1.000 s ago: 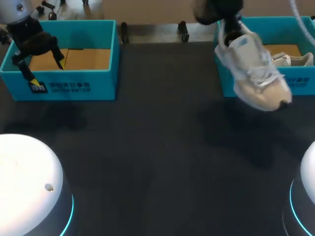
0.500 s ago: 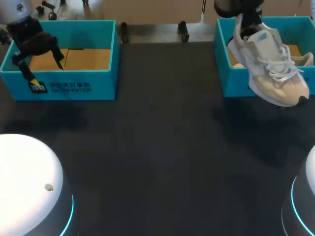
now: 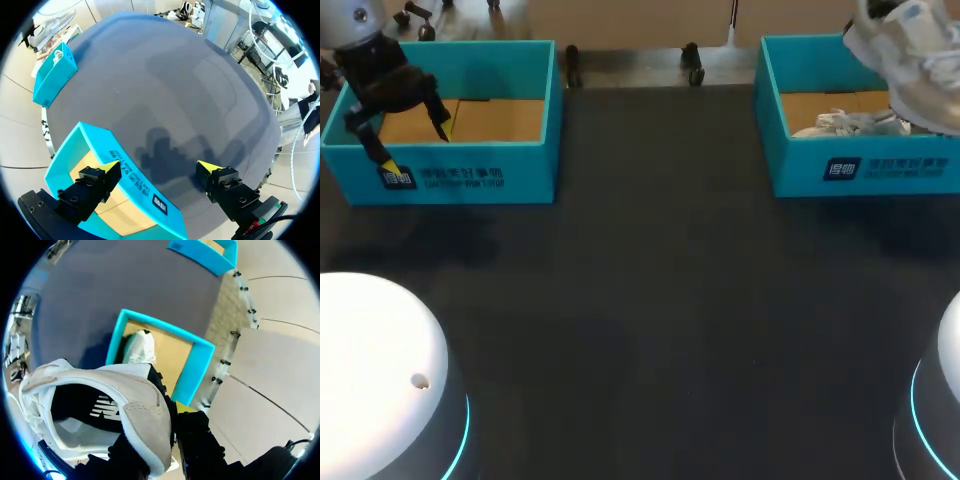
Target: Take the shoe out of the shoebox, open the shoe tongue, remove and reinsert the insole, then place the shoe into the shoebox
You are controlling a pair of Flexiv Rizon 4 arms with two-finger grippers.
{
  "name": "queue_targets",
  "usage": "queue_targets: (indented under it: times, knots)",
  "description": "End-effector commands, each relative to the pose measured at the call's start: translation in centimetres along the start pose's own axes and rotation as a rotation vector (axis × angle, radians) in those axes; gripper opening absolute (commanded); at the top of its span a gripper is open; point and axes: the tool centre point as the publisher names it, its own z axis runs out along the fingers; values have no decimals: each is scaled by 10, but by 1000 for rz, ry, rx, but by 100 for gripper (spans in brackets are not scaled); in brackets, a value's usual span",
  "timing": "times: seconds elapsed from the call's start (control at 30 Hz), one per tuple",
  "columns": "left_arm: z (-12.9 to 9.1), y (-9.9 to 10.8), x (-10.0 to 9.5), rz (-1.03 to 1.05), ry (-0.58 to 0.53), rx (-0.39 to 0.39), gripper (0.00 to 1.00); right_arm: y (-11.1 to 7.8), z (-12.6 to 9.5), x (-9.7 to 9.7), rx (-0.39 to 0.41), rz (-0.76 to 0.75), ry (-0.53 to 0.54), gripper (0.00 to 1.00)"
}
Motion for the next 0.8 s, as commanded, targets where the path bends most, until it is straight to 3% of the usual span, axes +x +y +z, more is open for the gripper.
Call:
queue_targets:
  times: [0.03, 0.5, 0.67, 0.8]
  knots:
    - [0, 0, 0, 1, 1, -2, 100, -14, 16, -31, -50, 25, 92, 0]
    - [0, 0, 0, 1, 1, -2, 100, -14, 16, -31, -50, 25, 92, 0]
    - [0, 0, 0, 1, 1, -2, 100, -51, 44, -36, -40, 98, 44, 0]
    - [0, 0, 0, 1, 1, -2, 100, -73, 71, -37, -36, 97, 78, 0]
